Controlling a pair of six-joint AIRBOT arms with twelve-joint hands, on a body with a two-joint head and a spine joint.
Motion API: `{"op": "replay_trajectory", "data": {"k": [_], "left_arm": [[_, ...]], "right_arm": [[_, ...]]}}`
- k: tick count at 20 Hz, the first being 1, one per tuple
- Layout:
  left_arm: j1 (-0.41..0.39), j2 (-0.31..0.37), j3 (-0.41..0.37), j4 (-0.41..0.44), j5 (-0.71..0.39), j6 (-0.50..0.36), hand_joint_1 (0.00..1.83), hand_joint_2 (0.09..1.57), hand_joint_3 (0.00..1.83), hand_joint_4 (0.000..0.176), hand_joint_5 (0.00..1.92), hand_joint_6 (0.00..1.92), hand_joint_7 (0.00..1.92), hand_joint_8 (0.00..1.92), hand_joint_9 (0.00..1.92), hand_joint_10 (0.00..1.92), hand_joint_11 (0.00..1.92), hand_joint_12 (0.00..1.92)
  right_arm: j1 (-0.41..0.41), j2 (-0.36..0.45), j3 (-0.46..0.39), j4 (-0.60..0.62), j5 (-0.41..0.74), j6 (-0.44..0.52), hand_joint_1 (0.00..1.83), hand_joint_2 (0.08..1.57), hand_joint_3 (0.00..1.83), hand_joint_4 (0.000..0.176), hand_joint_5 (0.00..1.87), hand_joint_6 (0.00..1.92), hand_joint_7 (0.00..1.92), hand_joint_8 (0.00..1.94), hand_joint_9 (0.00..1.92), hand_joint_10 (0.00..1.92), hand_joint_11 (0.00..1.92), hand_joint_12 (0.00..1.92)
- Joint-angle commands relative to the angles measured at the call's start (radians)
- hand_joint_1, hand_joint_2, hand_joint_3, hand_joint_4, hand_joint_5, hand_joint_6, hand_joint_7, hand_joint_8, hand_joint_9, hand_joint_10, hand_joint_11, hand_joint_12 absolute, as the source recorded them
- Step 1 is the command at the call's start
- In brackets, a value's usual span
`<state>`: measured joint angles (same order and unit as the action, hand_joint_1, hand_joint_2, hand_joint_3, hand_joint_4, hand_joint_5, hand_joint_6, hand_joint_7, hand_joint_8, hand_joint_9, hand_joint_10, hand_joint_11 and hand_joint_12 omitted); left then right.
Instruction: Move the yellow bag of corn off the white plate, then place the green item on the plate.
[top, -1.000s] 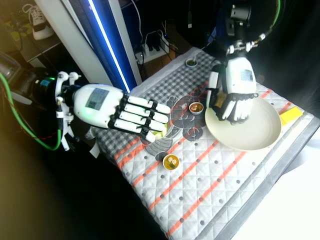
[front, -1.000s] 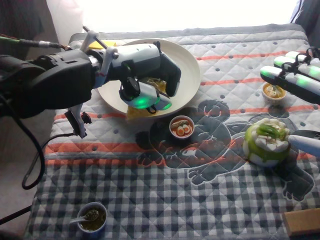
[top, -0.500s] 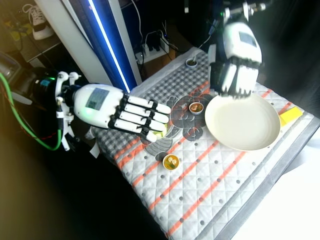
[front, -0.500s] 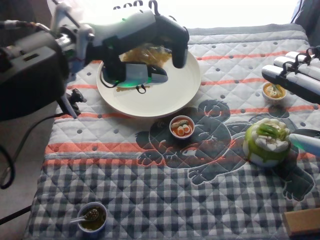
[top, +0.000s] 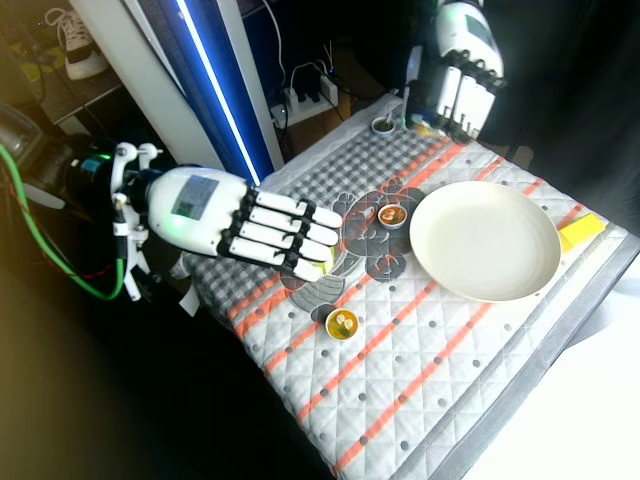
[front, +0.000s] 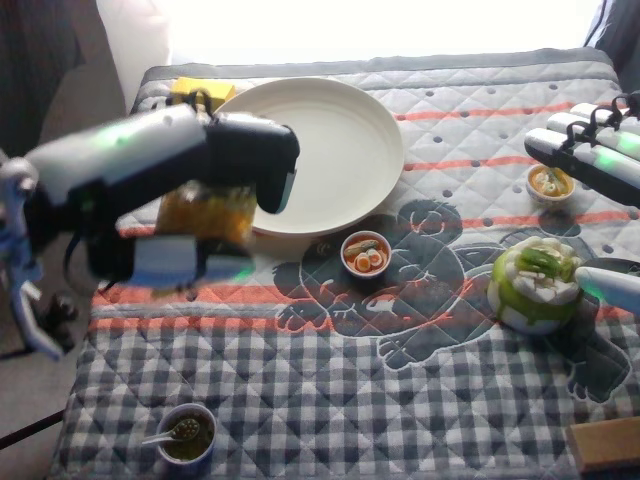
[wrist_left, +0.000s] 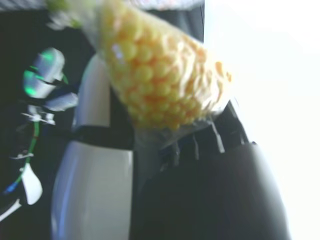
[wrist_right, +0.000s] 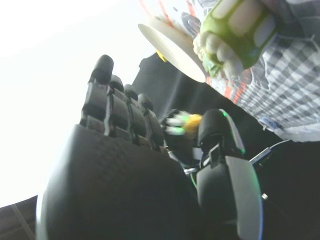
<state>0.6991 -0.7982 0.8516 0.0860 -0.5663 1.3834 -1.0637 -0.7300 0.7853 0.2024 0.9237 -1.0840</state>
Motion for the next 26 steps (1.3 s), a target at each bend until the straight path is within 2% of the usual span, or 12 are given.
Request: {"op": "replay_trajectory", "data": {"k": [1, 4, 7, 8, 10, 12, 15, 20, 23, 24, 25, 26], "left_arm": [[-0.001, 0.003, -0.005, 0.01, -0.141, -0.03, 1.6, 1.18, 0.25, 0.0, 0.38, 1.79, 0.38, 1.76, 0.47, 1.82, 0.68, 1.87], [0.025, -0.02, 0.009, 0.045, -0.11, -0.122, 1.63, 1.24, 0.19, 0.0, 0.28, 1.91, 0.31, 1.88, 0.33, 1.91, 0.59, 1.91], [0.075, -0.058, 0.037, 0.087, -0.078, -0.231, 1.07, 1.41, 0.01, 0.0, 0.49, 1.73, 0.44, 1.78, 0.3, 1.77, 0.4, 1.84], [0.088, -0.067, 0.044, 0.086, -0.08, -0.251, 1.02, 1.41, 0.0, 0.021, 0.48, 1.74, 0.46, 1.75, 0.26, 1.68, 0.33, 1.87], [0.101, -0.074, 0.052, 0.086, -0.09, -0.286, 0.77, 1.26, 0.0, 0.0, 0.22, 0.49, 0.22, 0.47, 0.08, 0.69, 0.01, 1.58], [0.115, -0.069, 0.052, 0.081, -0.115, -0.304, 0.63, 1.19, 0.0, 0.004, 0.15, 0.05, 0.1, 0.04, 0.01, 0.17, 0.0, 1.12], [0.14, -0.046, 0.052, 0.024, -0.204, -0.305, 0.58, 1.07, 0.0, 0.083, 0.01, 0.0, 0.0, 0.0, 0.0, 0.0, 0.0, 0.16], [0.197, -0.048, 0.071, -0.156, -0.439, -0.298, 0.22, 1.16, 0.04, 0.037, 0.0, 0.0, 0.0, 0.0, 0.0, 0.0, 0.0, 0.0], [0.228, -0.084, 0.095, -0.253, -0.538, -0.301, 0.19, 1.27, 0.01, 0.005, 0.0, 0.0, 0.0, 0.0, 0.0, 0.0, 0.0, 0.82], [0.228, -0.097, 0.105, -0.275, -0.557, -0.308, 0.33, 1.29, 0.0, 0.041, 0.0, 0.0, 0.0, 0.0, 0.0, 0.0, 0.0, 0.57], [0.229, -0.11, 0.115, -0.291, -0.576, -0.323, 0.33, 1.3, 0.0, 0.037, 0.0, 0.0, 0.0, 0.0, 0.0, 0.0, 0.0, 0.45], [0.232, -0.122, 0.127, -0.304, -0.588, -0.342, 0.35, 1.32, 0.0, 0.0, 0.0, 0.0, 0.0, 0.0, 0.0, 0.0, 0.0, 0.34]], "right_arm": [[0.008, 0.0, 0.002, -0.003, 0.124, 0.004, 0.39, 1.36, 0.0, 0.0, 0.0, 0.0, 0.0, 0.0, 0.0, 0.0, 0.0, 0.5], [0.008, 0.0, 0.002, -0.003, 0.124, 0.007, 0.39, 1.35, 0.0, 0.015, 0.0, 0.0, 0.0, 0.0, 0.0, 0.0, 0.0, 0.45], [0.008, -0.001, 0.004, -0.003, 0.124, 0.008, 0.35, 1.35, 0.0, 0.024, 0.0, 0.0, 0.0, 0.0, 0.0, 0.0, 0.0, 0.57], [0.008, -0.001, 0.004, -0.003, 0.124, 0.008, 0.36, 1.35, 0.0, 0.027, 0.0, 0.0, 0.0, 0.0, 0.0, 0.0, 0.0, 0.58], [0.008, -0.001, 0.004, -0.003, 0.124, 0.012, 0.37, 1.34, 0.0, 0.029, 0.0, 0.0, 0.0, 0.0, 0.0, 0.0, 0.0, 0.69], [0.008, -0.001, 0.005, -0.003, 0.124, 0.013, 0.37, 1.34, 0.0, 0.025, 0.0, 0.0, 0.0, 0.0, 0.0, 0.0, 0.0, 0.71], [0.008, -0.001, 0.005, -0.004, 0.124, 0.02, 0.36, 1.33, 0.0, 0.045, 0.0, 0.0, 0.0, 0.0, 0.0, 0.0, 0.0, 0.74], [0.0, -0.001, 0.011, -0.017, 0.119, 0.058, 0.39, 1.27, 0.0, 0.037, 0.0, 0.0, 0.0, 0.0, 0.0, 0.0, 0.0, 0.57], [-0.031, -0.013, 0.024, -0.018, 0.113, 0.087, 0.38, 1.23, 0.0, 0.036, 0.0, 0.0, 0.0, 0.0, 0.0, 0.0, 0.0, 0.42], [-0.031, -0.017, 0.026, -0.018, 0.101, 0.088, 0.43, 1.21, 0.0, 0.027, 0.0, 0.0, 0.0, 0.0, 0.0, 0.0, 0.0, 0.2], [-0.031, -0.024, 0.032, -0.019, 0.085, 0.088, 0.47, 1.19, 0.0, 0.019, 0.0, 0.0, 0.0, 0.0, 0.02, 0.01, 0.0, 0.38], [-0.031, -0.03, 0.037, -0.019, 0.075, 0.089, 0.5, 1.17, 0.0, 0.019, 0.0, 0.0, 0.0, 0.0, 0.03, 0.01, 0.0, 0.6]]}}
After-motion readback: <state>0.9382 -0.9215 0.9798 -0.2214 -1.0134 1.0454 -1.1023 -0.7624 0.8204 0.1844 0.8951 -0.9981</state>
